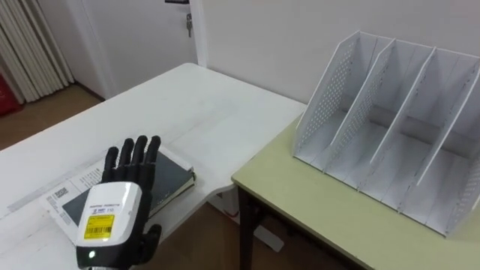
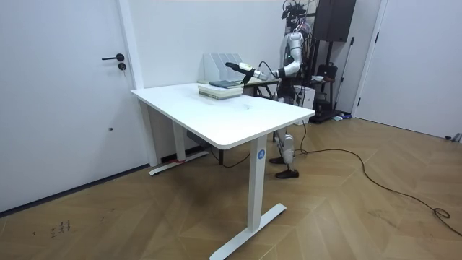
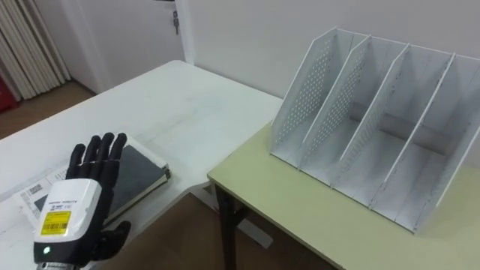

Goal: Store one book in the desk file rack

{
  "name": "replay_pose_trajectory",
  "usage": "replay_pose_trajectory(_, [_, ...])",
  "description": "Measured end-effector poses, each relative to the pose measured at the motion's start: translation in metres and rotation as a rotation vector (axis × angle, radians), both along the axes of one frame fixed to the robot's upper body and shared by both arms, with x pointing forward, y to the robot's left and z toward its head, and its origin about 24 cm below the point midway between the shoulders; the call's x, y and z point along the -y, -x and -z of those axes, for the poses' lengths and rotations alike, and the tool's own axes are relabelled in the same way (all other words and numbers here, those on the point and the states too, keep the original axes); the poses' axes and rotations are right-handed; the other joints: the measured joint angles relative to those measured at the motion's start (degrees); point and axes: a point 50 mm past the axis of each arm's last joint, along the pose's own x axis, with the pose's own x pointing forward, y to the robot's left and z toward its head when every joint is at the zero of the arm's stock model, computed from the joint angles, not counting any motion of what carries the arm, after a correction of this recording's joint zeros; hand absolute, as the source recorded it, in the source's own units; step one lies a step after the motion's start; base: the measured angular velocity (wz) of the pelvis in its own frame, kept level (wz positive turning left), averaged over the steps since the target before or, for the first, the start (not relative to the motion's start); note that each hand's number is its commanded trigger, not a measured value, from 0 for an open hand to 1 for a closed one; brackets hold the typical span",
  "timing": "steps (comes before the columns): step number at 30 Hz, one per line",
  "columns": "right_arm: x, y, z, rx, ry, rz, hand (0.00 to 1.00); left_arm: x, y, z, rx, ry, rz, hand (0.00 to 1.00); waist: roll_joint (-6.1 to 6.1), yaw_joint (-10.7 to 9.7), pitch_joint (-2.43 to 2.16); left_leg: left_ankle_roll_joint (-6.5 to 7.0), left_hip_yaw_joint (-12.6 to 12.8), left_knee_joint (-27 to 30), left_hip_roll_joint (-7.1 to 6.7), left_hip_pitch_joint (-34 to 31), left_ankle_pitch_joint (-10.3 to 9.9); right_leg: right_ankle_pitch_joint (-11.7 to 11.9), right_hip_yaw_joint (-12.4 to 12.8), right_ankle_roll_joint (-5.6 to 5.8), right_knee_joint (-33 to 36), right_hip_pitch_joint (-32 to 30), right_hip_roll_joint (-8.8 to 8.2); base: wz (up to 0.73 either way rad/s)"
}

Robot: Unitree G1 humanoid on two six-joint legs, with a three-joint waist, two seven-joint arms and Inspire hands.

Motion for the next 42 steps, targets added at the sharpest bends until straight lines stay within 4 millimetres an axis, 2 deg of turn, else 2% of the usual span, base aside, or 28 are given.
replay_pose_trajectory(6, [0.0,0.003,0.001,-0.044,0.021,-0.071,0.0,-0.001,0.0,0.002,-0.013,0.0,-0.022,0.0,0.11,0.0,-0.02,0.0,0.2,0.0,0.01,0.1,0.0,0.0,0.3,0.0,0.0,0.0,0.01,-0.02])
replay_pose_trajectory(10, [0.001,0.006,0.001,-0.077,0.029,-0.087,0.0,-0.003,0.004,0.02,-0.097,0.002,-0.059,0.0,0.35,0.0,-0.16,0.0,0.2,-0.1,0.01,0.3,0.0,0.0,0.9,0.0,0.1,0.2,0.05,-0.08])
replay_pose_trajectory(13, [0.001,0.01,0.001,-0.094,0.028,-0.082,0.0,-0.005,0.009,0.038,-0.202,-0.001,-0.09,0.0,0.31,-0.1,-0.09,0.0,0.3,-0.1,0.02,0.1,0.0,0.0,0.9,0.0,0.3,0.0,0.05,0.0])
replay_pose_trajectory(16, [0.001,0.012,0.002,-0.112,0.032,-0.078,0.0,-0.008,0.011,0.045,-0.256,-0.008,-0.107,0.0,0.3,-0.2,-0.08,0.0,0.3,-0.1,0.01,-0.1,0.0,0.0,1.1,0.0,0.4,-0.3,0.01,0.0])
replay_pose_trajectory(29, [0.002,0.012,0.001,-0.125,0.047,-0.116,0.0,-0.012,0.011,0.047,-0.29,-0.025,-0.149,0.0,0.41,-0.3,-0.18,0.0,0.3,-0.1,-0.01,0.1,0.0,0.0,1.4,0.0,0.5,-0.2,0.05,0.0])
replay_pose_trajectory(30, [0.002,0.012,0.001,-0.124,0.048,-0.118,0.0,-0.013,0.011,0.047,-0.292,-0.025,-0.154,0.07,0.44,-0.4,-0.21,0.0,0.3,-0.1,0.0,0.2,0.0,0.0,1.4,0.0,0.6,-0.2,0.04,0.0])
replay_pose_trajectory(31, [0.002,0.011,0.001,-0.126,0.051,-0.125,0.0,-0.013,0.011,0.047,-0.293,-0.027,-0.159,0.55,0.46,-0.4,-0.22,0.0,0.3,-0.1,0.0,0.2,0.0,0.0,1.4,0.0,0.7,-0.3,0.04,0.0])
replay_pose_trajectory(32, [0.002,0.01,0.001,-0.127,0.054,-0.128,0.0,-0.013,0.012,0.047,-0.295,-0.027,-0.16,0.85,0.5,-0.4,-0.24,0.0,0.3,-0.1,0.0,0.2,0.0,0.0,1.4,0.0,0.8,-0.4,0.03,0.0])
replay_pose_trajectory(33, [0.002,0.009,0.0,-0.127,0.059,-0.139,0.0,-0.014,0.012,0.048,-0.297,-0.028,-0.163,1.0,0.54,-0.4,-0.27,0.0,0.3,-0.1,0.0,0.2,0.0,0.0,1.3,0.0,0.8,-0.4,0.03,0.0])
replay_pose_trajectory(39, [0.004,0.006,0.0,-0.116,0.066,-0.132,0.0,-0.015,0.011,0.047,-0.285,-0.031,-0.179,1.0,0.65,-0.5,-0.38,0.0,0.3,-0.1,0.0,0.3,0.0,0.0,1.3,0.01,0.9,-0.3,0.02,0.0])
replay_pose_trajectory(42, [0.005,0.01,0.0,-0.125,0.069,-0.126,0.0,-0.005,0.008,0.041,-0.23,0.03,-0.166,1.0,0.68,0.1,-0.52,0.0,0.3,0.0,-0.01,0.4,0.0,0.0,1.3,0.01,0.9,-0.2,0.01,0.03])
